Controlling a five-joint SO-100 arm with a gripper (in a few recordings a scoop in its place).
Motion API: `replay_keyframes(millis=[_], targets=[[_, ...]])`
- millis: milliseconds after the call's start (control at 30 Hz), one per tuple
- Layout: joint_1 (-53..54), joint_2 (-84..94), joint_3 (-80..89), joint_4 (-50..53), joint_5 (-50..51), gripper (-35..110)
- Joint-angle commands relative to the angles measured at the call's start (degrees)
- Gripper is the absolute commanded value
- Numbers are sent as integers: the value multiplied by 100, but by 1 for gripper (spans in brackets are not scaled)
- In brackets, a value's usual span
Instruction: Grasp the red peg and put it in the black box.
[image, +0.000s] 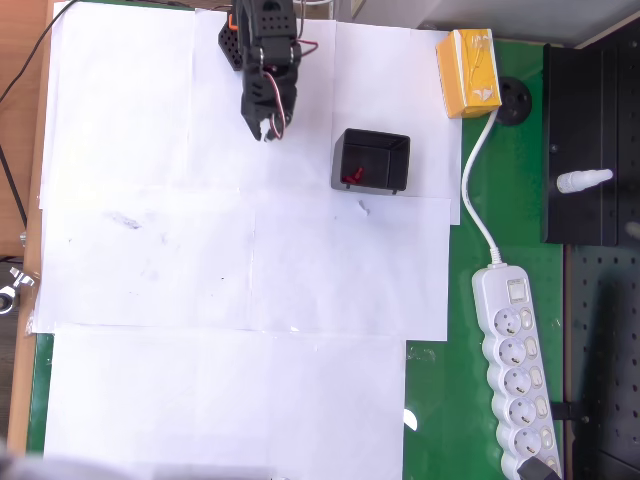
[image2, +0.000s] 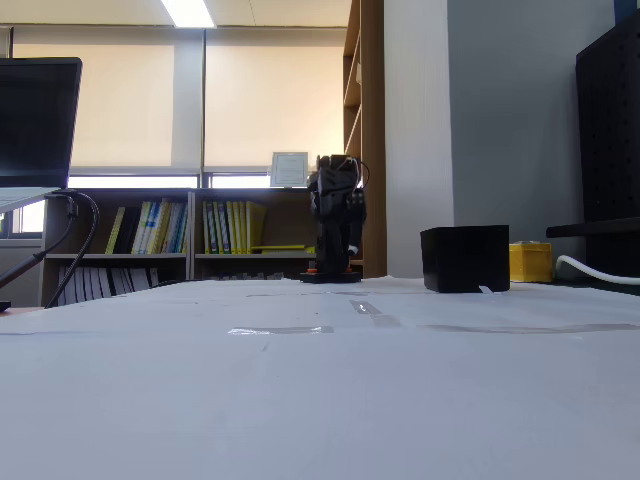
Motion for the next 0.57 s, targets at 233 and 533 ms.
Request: replay_keyframes(millis=[233, 533], targets=[[360, -2452, -1468, 1055, -1037, 0], [343, -2470, -1468, 1731, -923, 0]])
